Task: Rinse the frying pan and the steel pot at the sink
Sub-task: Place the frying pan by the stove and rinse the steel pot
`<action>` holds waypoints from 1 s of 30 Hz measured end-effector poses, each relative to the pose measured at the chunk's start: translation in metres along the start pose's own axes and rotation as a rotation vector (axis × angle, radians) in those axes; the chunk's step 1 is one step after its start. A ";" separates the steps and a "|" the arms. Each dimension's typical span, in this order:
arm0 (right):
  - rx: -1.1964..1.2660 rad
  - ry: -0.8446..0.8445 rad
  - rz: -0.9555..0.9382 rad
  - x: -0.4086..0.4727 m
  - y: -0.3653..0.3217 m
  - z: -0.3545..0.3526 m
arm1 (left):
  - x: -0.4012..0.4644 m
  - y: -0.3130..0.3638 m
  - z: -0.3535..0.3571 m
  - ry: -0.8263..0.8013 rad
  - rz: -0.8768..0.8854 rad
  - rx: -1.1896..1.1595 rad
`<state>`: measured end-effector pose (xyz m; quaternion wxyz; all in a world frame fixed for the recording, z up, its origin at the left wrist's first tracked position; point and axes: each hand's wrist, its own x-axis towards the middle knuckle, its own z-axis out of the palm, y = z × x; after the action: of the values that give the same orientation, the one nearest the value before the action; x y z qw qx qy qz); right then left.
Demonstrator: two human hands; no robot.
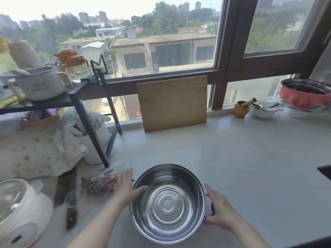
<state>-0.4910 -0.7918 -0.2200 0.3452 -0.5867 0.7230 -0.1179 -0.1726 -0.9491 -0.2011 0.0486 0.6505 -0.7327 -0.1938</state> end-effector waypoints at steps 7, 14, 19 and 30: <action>-0.063 -0.078 -0.085 0.010 0.004 -0.012 | 0.015 -0.044 -0.014 -0.377 0.231 0.019; 0.028 -0.120 -0.099 0.013 0.006 -0.012 | 0.031 -0.036 -0.025 -0.491 0.450 0.189; 0.065 -0.125 -0.129 0.013 0.005 -0.011 | 0.034 -0.030 -0.021 -0.591 0.547 0.213; 0.109 -0.128 -0.112 0.013 0.006 -0.011 | 0.035 -0.041 -0.018 -0.540 0.515 0.114</action>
<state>-0.5033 -0.8049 -0.2204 0.4149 -0.6126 0.6583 -0.1386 -0.1337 -0.9900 -0.2049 -0.1353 0.3720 -0.8685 -0.2984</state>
